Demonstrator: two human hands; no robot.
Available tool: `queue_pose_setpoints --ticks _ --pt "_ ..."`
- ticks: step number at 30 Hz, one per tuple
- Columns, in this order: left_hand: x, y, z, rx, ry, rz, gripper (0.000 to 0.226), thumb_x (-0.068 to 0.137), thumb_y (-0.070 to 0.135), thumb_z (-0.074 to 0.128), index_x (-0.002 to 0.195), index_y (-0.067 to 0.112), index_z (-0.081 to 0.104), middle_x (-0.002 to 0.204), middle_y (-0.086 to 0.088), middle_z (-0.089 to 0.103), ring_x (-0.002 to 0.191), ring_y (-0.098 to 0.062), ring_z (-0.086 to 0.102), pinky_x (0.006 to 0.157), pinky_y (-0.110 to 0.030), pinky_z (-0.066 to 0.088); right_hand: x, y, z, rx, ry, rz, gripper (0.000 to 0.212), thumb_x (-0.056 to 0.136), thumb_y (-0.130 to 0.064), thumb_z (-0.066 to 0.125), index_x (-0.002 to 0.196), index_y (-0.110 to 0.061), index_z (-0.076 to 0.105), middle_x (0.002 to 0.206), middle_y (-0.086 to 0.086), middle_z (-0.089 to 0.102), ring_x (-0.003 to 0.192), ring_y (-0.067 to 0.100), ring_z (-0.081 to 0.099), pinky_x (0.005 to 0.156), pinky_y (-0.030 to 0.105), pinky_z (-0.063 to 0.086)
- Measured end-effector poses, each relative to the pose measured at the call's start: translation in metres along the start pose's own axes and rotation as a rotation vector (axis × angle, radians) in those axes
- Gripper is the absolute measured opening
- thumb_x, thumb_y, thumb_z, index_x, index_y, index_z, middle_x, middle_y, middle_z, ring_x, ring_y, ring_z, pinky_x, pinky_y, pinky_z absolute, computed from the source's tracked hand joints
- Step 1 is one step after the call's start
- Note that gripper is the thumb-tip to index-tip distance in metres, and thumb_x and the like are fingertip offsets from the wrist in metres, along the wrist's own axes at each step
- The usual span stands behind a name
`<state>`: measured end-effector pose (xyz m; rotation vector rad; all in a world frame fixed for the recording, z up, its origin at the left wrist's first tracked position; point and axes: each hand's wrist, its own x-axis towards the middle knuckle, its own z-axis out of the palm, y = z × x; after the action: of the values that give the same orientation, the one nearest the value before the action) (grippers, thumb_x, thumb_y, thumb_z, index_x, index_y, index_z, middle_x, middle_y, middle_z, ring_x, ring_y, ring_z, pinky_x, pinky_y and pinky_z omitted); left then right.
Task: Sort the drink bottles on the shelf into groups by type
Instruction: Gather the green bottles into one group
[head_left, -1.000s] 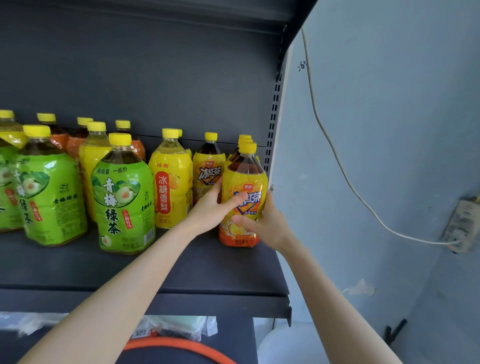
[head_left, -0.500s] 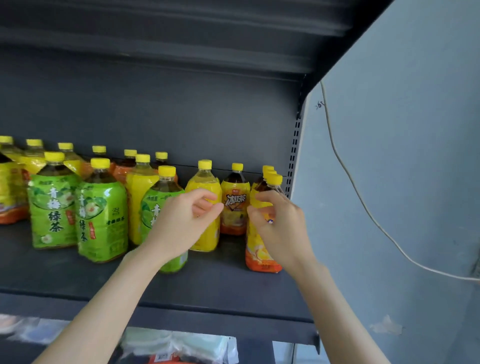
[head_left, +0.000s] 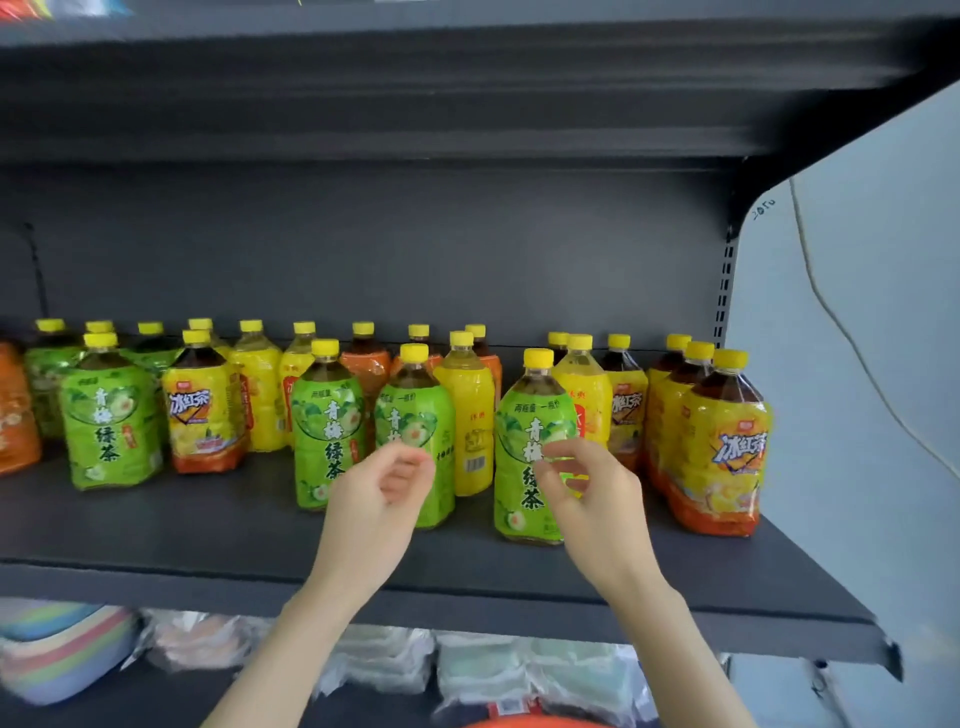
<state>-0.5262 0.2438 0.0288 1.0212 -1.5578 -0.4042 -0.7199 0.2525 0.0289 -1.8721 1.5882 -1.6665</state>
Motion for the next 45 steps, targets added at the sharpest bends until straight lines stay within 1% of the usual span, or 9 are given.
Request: queue_pose_setpoints --ticks 4,7,11,16,23,35,37,40,45 --pt "0.022 -0.027 -0.001 0.004 0.061 -0.048 0.015 0.088 0.021 0.063 0.102 0.023 0.059 0.1 0.009 0.063 0.096 -0.01 0.06 0.08 -0.018 0.049 0.009 -0.001 0.017 -0.042 0.053 0.041 0.02 0.092 -0.024 0.062 0.109 -0.015 0.065 0.111 -0.001 0.062 0.1 0.015 0.058 0.088 0.036 0.051" --pt "0.042 -0.048 0.005 -0.001 0.085 -0.14 0.051 0.085 0.036 0.066 0.128 0.017 0.047 0.128 0.003 0.05 0.114 -0.011 0.048 0.099 -0.034 0.042 0.022 0.002 0.023 -0.027 0.111 0.078 0.023 0.09 -0.027 0.064 0.111 -0.016 0.063 0.111 -0.001 0.06 0.097 0.011 0.057 0.08 0.029 0.049" --pt "0.062 -0.074 0.013 -0.074 0.047 -0.29 0.085 0.076 0.052 0.069 0.143 0.017 0.03 0.148 0.0 0.033 0.134 -0.017 0.034 0.111 -0.041 0.029 0.033 0.015 0.03 -0.032 0.198 0.114 0.034 0.086 -0.031 0.069 0.113 -0.02 0.055 0.109 -0.002 0.051 0.098 0.017 0.055 0.088 0.042 0.05" --pt "0.081 -0.084 0.026 -0.281 -0.084 -0.377 0.081 0.079 0.042 0.07 0.144 0.024 0.025 0.124 0.01 0.046 0.112 -0.008 0.041 0.095 -0.028 0.032 0.047 0.036 0.041 0.051 0.188 0.191 0.068 0.078 -0.04 0.076 0.131 -0.017 0.04 0.124 -0.002 0.042 0.119 0.02 0.047 0.101 0.04 0.045" --pt "0.088 -0.1 0.029 -0.3 -0.11 -0.348 0.069 0.069 0.043 0.075 0.129 0.03 0.042 0.105 0.022 0.057 0.095 0.007 0.052 0.08 -0.023 0.039 0.057 0.062 0.061 0.392 0.058 0.37 0.094 0.053 -0.063 0.082 0.131 -0.025 0.045 0.117 -0.009 0.066 0.107 0.01 0.064 0.098 0.042 0.051" --pt "0.061 -0.089 0.009 -0.303 0.003 -0.224 0.067 0.042 0.05 0.086 0.098 0.038 0.051 0.098 0.014 0.067 0.082 0.015 0.059 0.062 -0.001 0.043 0.032 0.035 0.082 0.417 0.197 0.242 0.069 0.062 -0.057 0.073 0.122 -0.026 0.058 0.108 -0.013 0.068 0.098 -0.001 0.063 0.08 0.02 0.046" --pt "0.057 -0.085 -0.004 -0.313 0.051 -0.205 0.064 0.044 0.047 0.087 0.095 0.04 0.049 0.092 0.018 0.066 0.08 0.017 0.059 0.071 -0.005 0.045 0.026 0.019 0.089 0.408 0.183 0.219 0.066 0.062 -0.063 0.071 0.118 -0.028 0.06 0.108 -0.014 0.068 0.099 -0.003 0.062 0.083 0.018 0.045" --pt "0.054 -0.084 -0.039 -0.354 0.126 -0.216 0.071 0.039 0.054 0.081 0.102 0.033 0.057 0.091 0.017 0.071 0.086 0.001 0.066 0.079 -0.029 0.053 0.023 -0.011 0.103 0.437 0.148 0.203 0.031 0.071 -0.047 0.076 0.092 -0.035 0.057 0.088 -0.023 0.065 0.079 -0.02 0.059 0.064 -0.001 0.041" --pt "0.053 -0.086 -0.129 -0.343 0.204 -0.193 0.063 0.043 0.057 0.08 0.097 0.033 0.059 0.087 0.021 0.071 0.08 0.007 0.065 0.07 -0.02 0.047 0.013 -0.065 0.159 0.484 0.112 0.12 0.074 0.055 -0.072 0.068 0.113 -0.026 0.063 0.099 -0.016 0.073 0.094 -0.003 0.065 0.081 0.017 0.051"
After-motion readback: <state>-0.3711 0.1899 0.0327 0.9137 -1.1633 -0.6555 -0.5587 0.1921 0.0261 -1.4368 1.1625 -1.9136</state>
